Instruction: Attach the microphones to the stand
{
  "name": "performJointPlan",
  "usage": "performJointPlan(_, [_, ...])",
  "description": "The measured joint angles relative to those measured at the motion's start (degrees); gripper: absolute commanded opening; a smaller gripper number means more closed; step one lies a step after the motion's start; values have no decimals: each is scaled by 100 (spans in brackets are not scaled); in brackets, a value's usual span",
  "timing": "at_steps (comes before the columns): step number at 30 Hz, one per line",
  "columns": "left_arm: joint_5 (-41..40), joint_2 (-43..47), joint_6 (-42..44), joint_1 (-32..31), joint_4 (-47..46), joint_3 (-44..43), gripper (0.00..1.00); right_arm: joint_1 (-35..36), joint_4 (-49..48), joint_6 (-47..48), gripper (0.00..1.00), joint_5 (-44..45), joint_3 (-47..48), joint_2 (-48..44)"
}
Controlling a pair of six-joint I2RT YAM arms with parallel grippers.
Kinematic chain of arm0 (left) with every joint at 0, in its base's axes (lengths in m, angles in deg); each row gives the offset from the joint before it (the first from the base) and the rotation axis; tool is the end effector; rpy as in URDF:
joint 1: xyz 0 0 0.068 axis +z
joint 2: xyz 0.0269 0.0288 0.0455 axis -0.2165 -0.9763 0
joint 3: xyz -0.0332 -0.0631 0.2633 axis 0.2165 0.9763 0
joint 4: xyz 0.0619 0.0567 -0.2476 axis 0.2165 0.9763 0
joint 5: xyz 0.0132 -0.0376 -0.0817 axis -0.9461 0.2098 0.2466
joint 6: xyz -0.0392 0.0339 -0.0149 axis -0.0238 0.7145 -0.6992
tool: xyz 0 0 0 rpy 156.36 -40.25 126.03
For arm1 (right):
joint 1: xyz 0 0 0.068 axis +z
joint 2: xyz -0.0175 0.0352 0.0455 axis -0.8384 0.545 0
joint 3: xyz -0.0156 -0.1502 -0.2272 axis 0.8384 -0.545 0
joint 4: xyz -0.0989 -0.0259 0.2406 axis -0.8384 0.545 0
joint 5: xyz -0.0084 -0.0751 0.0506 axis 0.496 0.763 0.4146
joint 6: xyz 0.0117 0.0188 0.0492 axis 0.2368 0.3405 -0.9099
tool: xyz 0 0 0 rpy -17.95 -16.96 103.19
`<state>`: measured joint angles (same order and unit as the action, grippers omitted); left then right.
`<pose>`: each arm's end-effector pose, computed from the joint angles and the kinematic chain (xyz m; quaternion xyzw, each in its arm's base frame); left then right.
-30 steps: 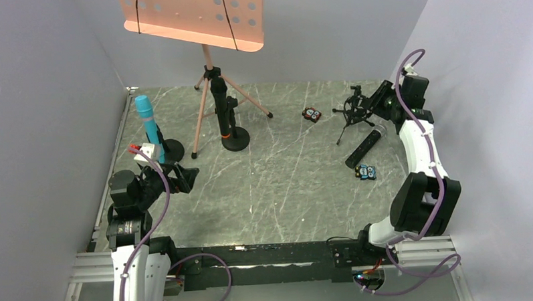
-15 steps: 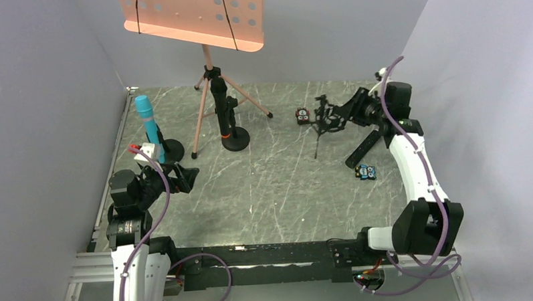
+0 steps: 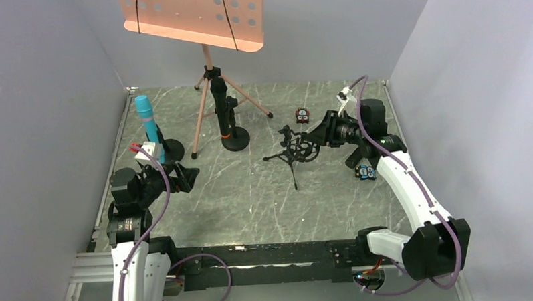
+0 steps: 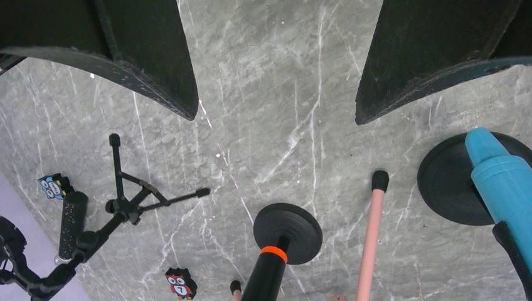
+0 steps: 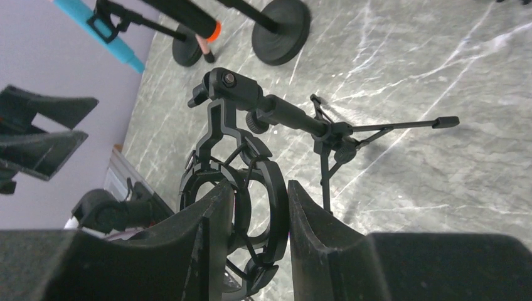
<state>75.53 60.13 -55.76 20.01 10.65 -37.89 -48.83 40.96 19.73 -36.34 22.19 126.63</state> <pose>0.1220 -0.0028 0.2803 0.0343 0.7890 -0.2383 0.5652 0.2520 0.0577 0.3175 -0.0419 0.8385 0.3951 0.3729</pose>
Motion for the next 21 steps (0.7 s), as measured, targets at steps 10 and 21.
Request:
performJointPlan(10, [181, 37, -15, 0, -48, 0, 99, 348, 153, 522, 70, -260, -164, -348])
performJointPlan(21, [214, 103, -22, -33, -48, 2, 99, 310, 509, 1327, 100, 385, -83, -758])
